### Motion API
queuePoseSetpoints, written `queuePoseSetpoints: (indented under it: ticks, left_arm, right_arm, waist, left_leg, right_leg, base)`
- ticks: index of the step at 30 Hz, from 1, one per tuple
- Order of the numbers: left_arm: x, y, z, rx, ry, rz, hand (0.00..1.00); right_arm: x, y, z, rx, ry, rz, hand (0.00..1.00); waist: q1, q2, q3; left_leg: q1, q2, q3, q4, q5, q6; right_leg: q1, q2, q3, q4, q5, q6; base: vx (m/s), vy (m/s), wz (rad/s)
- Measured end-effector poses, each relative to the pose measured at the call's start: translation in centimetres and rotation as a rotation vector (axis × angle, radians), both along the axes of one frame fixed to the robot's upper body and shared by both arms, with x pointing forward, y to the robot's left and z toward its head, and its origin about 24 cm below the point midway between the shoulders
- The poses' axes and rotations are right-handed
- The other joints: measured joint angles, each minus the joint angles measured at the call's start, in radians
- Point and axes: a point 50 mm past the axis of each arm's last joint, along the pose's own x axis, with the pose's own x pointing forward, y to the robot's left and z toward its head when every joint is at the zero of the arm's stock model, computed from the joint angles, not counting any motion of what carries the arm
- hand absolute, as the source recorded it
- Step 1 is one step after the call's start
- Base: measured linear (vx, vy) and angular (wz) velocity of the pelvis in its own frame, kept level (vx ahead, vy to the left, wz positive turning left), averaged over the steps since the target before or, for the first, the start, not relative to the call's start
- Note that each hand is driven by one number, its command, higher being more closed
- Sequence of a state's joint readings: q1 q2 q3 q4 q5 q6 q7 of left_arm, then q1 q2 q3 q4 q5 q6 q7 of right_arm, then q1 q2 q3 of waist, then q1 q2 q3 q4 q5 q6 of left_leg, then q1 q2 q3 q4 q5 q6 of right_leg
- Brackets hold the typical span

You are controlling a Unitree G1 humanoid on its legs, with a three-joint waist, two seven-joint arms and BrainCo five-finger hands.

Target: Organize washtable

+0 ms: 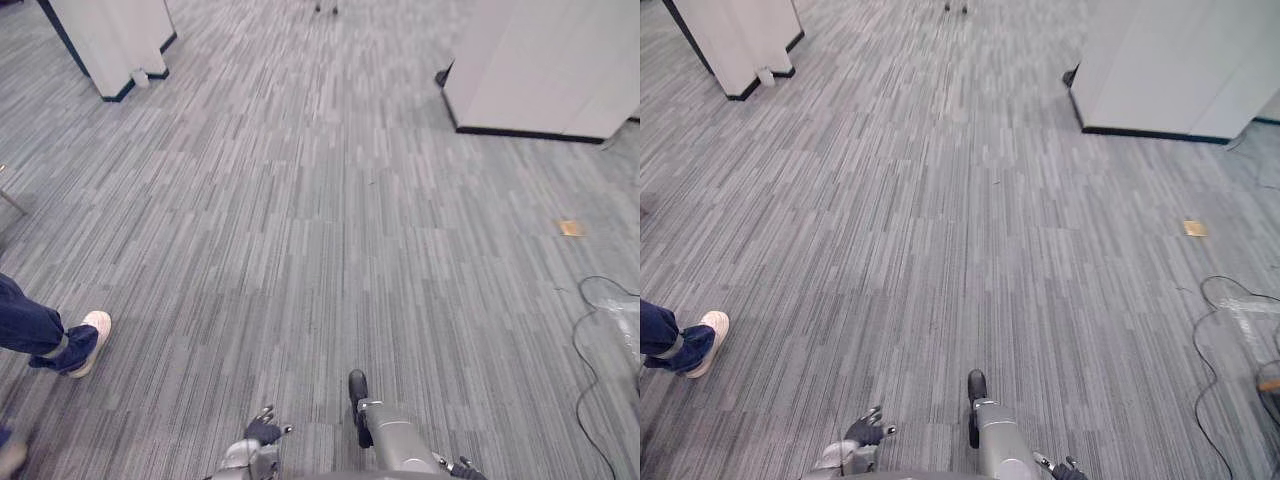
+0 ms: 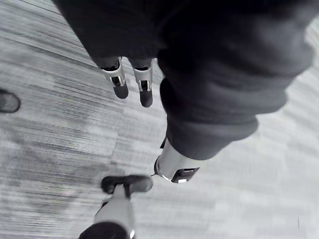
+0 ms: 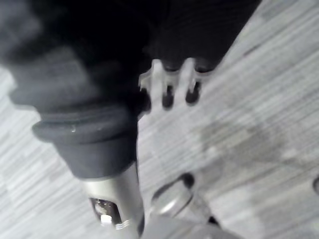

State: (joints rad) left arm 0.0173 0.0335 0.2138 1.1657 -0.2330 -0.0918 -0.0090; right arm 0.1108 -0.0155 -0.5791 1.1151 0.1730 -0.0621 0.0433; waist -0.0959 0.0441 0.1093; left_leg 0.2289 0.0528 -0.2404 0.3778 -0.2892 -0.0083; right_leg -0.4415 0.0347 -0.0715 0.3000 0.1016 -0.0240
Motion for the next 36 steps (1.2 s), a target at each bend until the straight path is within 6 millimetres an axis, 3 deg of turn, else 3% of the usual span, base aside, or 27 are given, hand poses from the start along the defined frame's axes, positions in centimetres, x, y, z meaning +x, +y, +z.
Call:
queuePoseSetpoints:
  ticks: [1, 2, 3, 5, 6, 7, 10, 11, 12, 13, 14, 16, 17, 18, 19, 20, 21, 22, 24, 25, 27, 29, 31, 33, 34, 35, 36]
  left_arm:
    - [-1.5, 1.4, -0.2, 0.011, 0.026, 0.159, 0.0]
    - [-3.4, 2.3, -0.4, 0.021, 0.069, 0.26, 0.0]
    - [-4.1, 2.7, -0.4, 0.03, 0.087, 0.285, 0.0]
    - [-5.4, 3.8, -0.3, 0.063, 0.122, 0.301, 0.0]
    - [-6.2, 3.9, -0.4, 0.066, 0.138, 0.307, 0.0]
    - [-6.8, 3.6, -0.4, 0.06, 0.147, 0.312, 0.0]
    - [-7.6, 2.5, -0.7, 0.032, 0.163, 0.322, 0.0]
    - [-7.9, 2.5, -0.7, 0.034, 0.17, 0.313, 0.0]
    - [-8.1, 2.3, -0.7, 0.033, 0.172, 0.302, 0.0]
    - [-8.5, 1.5, -0.8, 0.02, 0.179, 0.3, 0.0]
    - [-8.7, 1.2, -0.8, 0.014, 0.187, 0.298, 0.0]
    - [-11.1, 1.4, -0.8, 0.036, 0.243, 0.338, 0.0]
    - [-12.2, 1.8, -0.7, 0.048, 0.264, 0.38, 0.0]
    - [-12.4, 2.1, -0.6, 0.054, 0.264, 0.4, 0.0]
    - [-12.0, 3.0, -0.5, 0.08, 0.254, 0.396, 0.0]
    - [-11.0, 3.5, -0.4, 0.093, 0.232, 0.385, 0.0]
    - [-10.6, 3.6, -0.4, 0.096, 0.224, 0.38, 0.0]
    - [-10.0, 3.6, -0.4, 0.096, 0.212, 0.371, 0.0]
    - [-8.0, 3.6, -0.4, 0.101, 0.174, 0.294, 0.0]
    - [-6.3, 3.7, -0.2, 0.112, 0.143, 0.215, 0.0]
    - [-3.9, 3.4, 0.0, 0.116, 0.092, 0.142, 0.0]
    - [-0.3, 2.4, 0.5, 0.104, 0.009, 0.064, 0.0]
    - [2.1, 1.3, 1.0, 0.086, -0.058, 0.021, 0.0]
    - [2.6, 0.9, 1.2, 0.084, -0.077, 0.008, 0.0]
    - [1.4, 0.7, 0.8, 0.08, -0.046, 0.014, 0.0]
    - [0.2, 0.7, 0.5, 0.075, -0.018, 0.04, 0.0]
    - [-0.2, 0.7, 0.4, 0.073, -0.009, 0.055, 0.0]
  right_arm:
    - [-0.2, 0.2, 0.0, 0.003, 0.003, -0.002, 0.0]
    - [-0.3, 0.0, 0.1, -0.009, 0.002, 0.008, 0.0]
    - [-0.3, -0.1, 0.1, -0.014, -0.002, 0.011, 0.0]
    - [-0.1, 0.0, 0.1, -0.012, -0.004, 0.013, 0.0]
    - [0.3, 0.5, 0.1, 0.0, -0.011, 0.024, 0.0]
    - [0.6, 1.1, 0.0, 0.01, -0.016, 0.045, 0.0]
    - [2.0, 1.0, 0.1, 0.008, -0.029, 0.1, 0.0]
    - [2.3, 1.1, 0.1, 0.009, -0.025, 0.134, 0.0]
    - [2.4, 1.3, 0.1, 0.003, -0.018, 0.19, 0.0]
    - [2.4, 0.8, 0.2, -0.016, -0.009, 0.224, 0.0]
    - [2.3, 0.6, 0.2, -0.024, -0.001, 0.236, 0.0]
    - [0.6, 1.7, -0.3, 0.006, 0.049, 0.244, 0.0]
    - [0.0, 2.3, -0.5, 0.022, 0.065, 0.252, 0.0]
    - [0.0, 2.7, -0.6, 0.034, 0.065, 0.245, 0.0]
    - [-0.2, 3.4, -0.7, 0.055, 0.071, 0.237, 0.0]
    - [-0.4, 3.5, -0.8, 0.063, 0.076, 0.241, 0.0]
    - [-0.2, 3.5, -0.8, 0.061, 0.072, 0.242, 0.0]
    - [0.0, 3.5, -0.7, 0.058, 0.062, 0.244, 0.0]
    - [0.5, 3.0, -0.5, 0.038, 0.038, 0.256, 0.0]
    - [0.9, 2.7, -0.4, 0.029, 0.017, 0.262, 0.0]
    - [1.2, 2.2, -0.2, 0.01, -0.001, 0.258, 0.0]
    - [-0.3, 1.3, -0.3, -0.006, 0.039, 0.241, 0.0]
    - [-3.3, 1.4, -0.6, 0.02, 0.136, 0.204, 0.0]
    - [-5.8, 2.5, -0.9, 0.061, 0.217, 0.188, 0.0]
    - [-6.8, 3.2, -1.0, 0.089, 0.249, 0.19, 0.0]
    - [-7.4, 3.8, -1.0, 0.111, 0.268, 0.17, 0.0]
    - [-7.5, 3.6, -1.0, 0.105, 0.27, 0.166, 0.0]
  waist:
    - [0.014, 0.002, 0.001]
    - [0.035, 0.002, 0.002]
    - [0.047, 0.005, 0.002]
    - [0.065, -0.001, 0.008]
    - [0.088, -0.018, 0.014]
    - [0.1, -0.034, 0.011]
    - [0.12, -0.035, 0.016]
    - [0.124, -0.036, 0.015]
    - [0.143, -0.035, 0.01]
    - [0.163, -0.009, -0.002]
    - [0.168, 0.006, -0.008]
    - [0.194, -0.037, -0.06]
    - [0.198, -0.06, -0.098]
    - [0.193, -0.077, -0.105]
    - [0.188, -0.115, -0.114]
    - [0.185, -0.123, -0.115]
    - [0.179, -0.118, -0.11]
    - [0.163, -0.112, -0.104]
    - [0.146, -0.1, -0.094]
    - [0.123, -0.098, -0.09]
    - [0.095, -0.099, -0.088]
    - [0.063, -0.094, -0.071]
    - [0.045, -0.098, -0.04]
    - [0.031, -0.108, -0.036]
    - [0.007, -0.084, -0.04]
    - [-0.003, -0.078, -0.041]
    - [-0.002, -0.075, -0.041]
  left_leg:
    - [-0.058, -0.011, 0.01, 0.164, 0.15, -0.069]
    - [-0.123, -0.015, 0.042, 0.343, 0.367, -0.169]
    - [-0.166, -0.004, 0.067, 0.445, 0.373, -0.172]
    - [-0.294, 0.05, 0.176, 0.682, 0.302, -0.086]
    - [-0.363, 0.075, 0.248, 0.744, 0.22, -0.013]
    - [-0.44, 0.08, 0.286, 0.748, 0.15, 0.005]
    - [-0.593, 0.054, 0.292, 0.498, 0.063, -0.008]
    - [-0.62, 0.034, 0.278, 0.336, 0.069, -0.016]
    - [-0.633, 0.005, 0.263, 0.061, 0.12, -0.065]
    - [-0.671, 0.003, 0.241, -0.107, 0.158, -0.113]
    - [-0.696, 0.006, 0.231, -0.138, 0.164, -0.122]
    - [-0.713, -0.011, 0.316, -0.095, 0.296, -0.068]
    - [-0.693, -0.033, 0.348, -0.083, 0.364, 0.013]
    - [-0.664, -0.058, 0.36, -0.078, 0.372, 0.054]
    - [-0.617, -0.094, 0.388, -0.084, 0.326, 0.082]
    - [-0.566, -0.111, 0.395, -0.086, 0.277, 0.097]
    - [-0.533, -0.119, 0.393, -0.094, 0.257, 0.101]
    - [-0.471, -0.13, 0.391, -0.116, 0.236, 0.105]
    - [-0.326, -0.142, 0.39, -0.191, 0.191, 0.108]
    - [-0.24, -0.145, 0.38, -0.233, 0.168, 0.114]
    - [-0.172, -0.145, 0.359, -0.261, 0.131, 0.12]
    - [-0.099, -0.14, 0.306, -0.268, 0.076, 0.123]
    - [-0.009, -0.142, 0.256, -0.301, 0.026, 0.116]
    - [0.054, -0.157, 0.23, -0.329, -0.022, 0.069]
    - [0.086, -0.127, 0.209, -0.297, -0.05, 0.01]
    - [0.05, -0.117, 0.181, -0.099, -0.05, -0.01]
    - [0.036, -0.113, 0.181, -0.041, -0.045, -0.019]
  right_leg:
    - [0.054, 0.019, -0.014, -0.009, -0.037, -0.024]
    - [0.134, 0.039, 0.015, -0.047, -0.071, -0.05]
    - [0.179, 0.054, 0.031, -0.071, -0.087, -0.053]
    - [0.313, 0.083, 0.063, -0.138, -0.112, -0.082]
    - [0.404, 0.084, 0.098, -0.177, -0.128, -0.101]
    - [0.471, 0.072, 0.126, -0.203, -0.167, -0.092]
    - [0.559, 0.058, 0.153, -0.197, -0.261, -0.087]
    - [0.58, 0.042, 0.161, -0.197, -0.297, -0.079]
    - [0.615, 0.02, 0.184, -0.201, -0.335, -0.068]
    - [0.638, 0.018, 0.205, -0.203, -0.376, -0.058]
    - [0.652, 0.018, 0.212, -0.201, -0.399, -0.049]
    - [0.72, -0.061, 0.244, -0.185, -0.461, -0.024]
    - [0.69, -0.086, 0.273, -0.071, -0.451, -0.005]
    - [0.658, -0.103, 0.299, 0.046, -0.43, 0.029]
    - [0.605, -0.114, 0.347, 0.209, -0.364, 0.105]
    - [0.552, -0.096, 0.4, 0.376, -0.231, 0.216]
    - [0.526, -0.091, 0.408, 0.45, -0.175, 0.26]
    - [0.484, -0.096, 0.385, 0.555, -0.165, 0.258]
    - [0.399, -0.11, 0.284, 0.684, -0.215, 0.176]
    - [0.341, -0.104, 0.221, 0.699, -0.288, 0.109]
    - [0.252, -0.081, 0.15, 0.646, -0.358, 0.084]
    - [0.151, -0.028, 0.099, 0.445, -0.382, 0.076]
    - [0.096, -0.001, 0.064, 0.077, -0.257, 0.087]
    - [0.027, -0.001, 0.027, -0.106, -0.154, 0.084]
    - [0.004, 0.014, -0.013, -0.092, -0.134, 0.021]
    - [0.034, 0.024, -0.034, -0.053, 0.004, -0.078]
    - [0.044, 0.024, -0.04, -0.05, 0.031, -0.082]
  base:
    - [0.8, -0.296, -0.29]
    - [0.81, -0.279, -0.46]
    - [0.77, -0.217, -0.57]
    - [0.74, -0.157, -0.4]
    - [0.73, -0.103, -0.37]
    - [0.58, -0.055, -0.38]
    - [0.49, 0.048, -0.22]
    - [0.54, 0.148, -0.29]
    - [0.65, 0.219, -0.42]
    - [0.59, 0.232, -0.44]
    - [0.66, 0.314, -0.41]
    - [0.76, 0.341, -0.51]
    - [0.84, 0.341, -0.54]
    - [0.85, 0.362, -0.33]
    - [0.98, 0.445, -0.15]
    - [0.76, 0.339, -0.09]
    - [0.69, 0.309, -0.12]
    - [0.61, 0.284, -0.22]
    - [0.57, 0.261, -0.21]
    - [0.43, 0.168, 0.04]
    - [0.49, 0.133, 0.3]
    - [0.64, 0.065, 0.68]
    - [0.63, 0.01, 0.7]
    - [0.73, -0.043, 0.5]
    - [1.03, -0.097, 0.79]
    - [0.89, -0.088, 0.69]
    - [0.75, -0.089, 0.28]
